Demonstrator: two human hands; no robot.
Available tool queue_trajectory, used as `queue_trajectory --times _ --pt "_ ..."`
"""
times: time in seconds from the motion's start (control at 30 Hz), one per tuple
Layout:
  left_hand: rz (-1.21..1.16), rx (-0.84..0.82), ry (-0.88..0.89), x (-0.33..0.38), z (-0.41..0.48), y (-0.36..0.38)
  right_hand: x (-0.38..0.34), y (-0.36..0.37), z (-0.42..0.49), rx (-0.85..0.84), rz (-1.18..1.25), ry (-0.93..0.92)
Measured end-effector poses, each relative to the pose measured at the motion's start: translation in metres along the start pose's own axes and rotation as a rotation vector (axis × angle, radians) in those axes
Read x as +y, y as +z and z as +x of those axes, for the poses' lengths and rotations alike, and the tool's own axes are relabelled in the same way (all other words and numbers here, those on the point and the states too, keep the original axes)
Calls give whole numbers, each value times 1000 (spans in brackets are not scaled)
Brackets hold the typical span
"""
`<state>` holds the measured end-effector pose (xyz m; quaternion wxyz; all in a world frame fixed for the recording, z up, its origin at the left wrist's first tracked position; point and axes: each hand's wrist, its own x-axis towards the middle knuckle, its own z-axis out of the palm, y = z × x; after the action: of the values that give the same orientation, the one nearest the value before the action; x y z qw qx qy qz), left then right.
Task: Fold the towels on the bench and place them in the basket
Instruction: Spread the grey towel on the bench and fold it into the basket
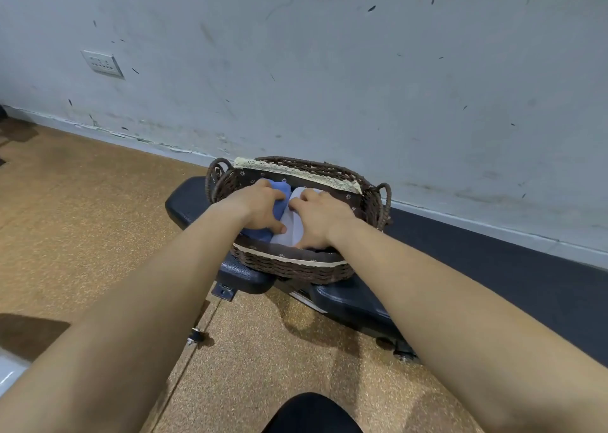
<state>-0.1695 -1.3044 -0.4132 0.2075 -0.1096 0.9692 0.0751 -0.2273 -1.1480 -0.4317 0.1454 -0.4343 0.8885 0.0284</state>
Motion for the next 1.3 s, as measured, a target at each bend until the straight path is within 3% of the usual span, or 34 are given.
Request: queue_trajectory --times 0.3,0.53,1.0,1.3 --pt "-10 42 -16 14 -20 -10 -1 -25 -16 -35 95 61" --pt "-63 161 24 52 -71 -39 28 -71 -104 191 158 151" --pt "-9 294 355 271 -137 -70 159 -98 -359 254 226 634" --pt "31 263 511 395 -83 -32 250 -55 -411 236 254 836"
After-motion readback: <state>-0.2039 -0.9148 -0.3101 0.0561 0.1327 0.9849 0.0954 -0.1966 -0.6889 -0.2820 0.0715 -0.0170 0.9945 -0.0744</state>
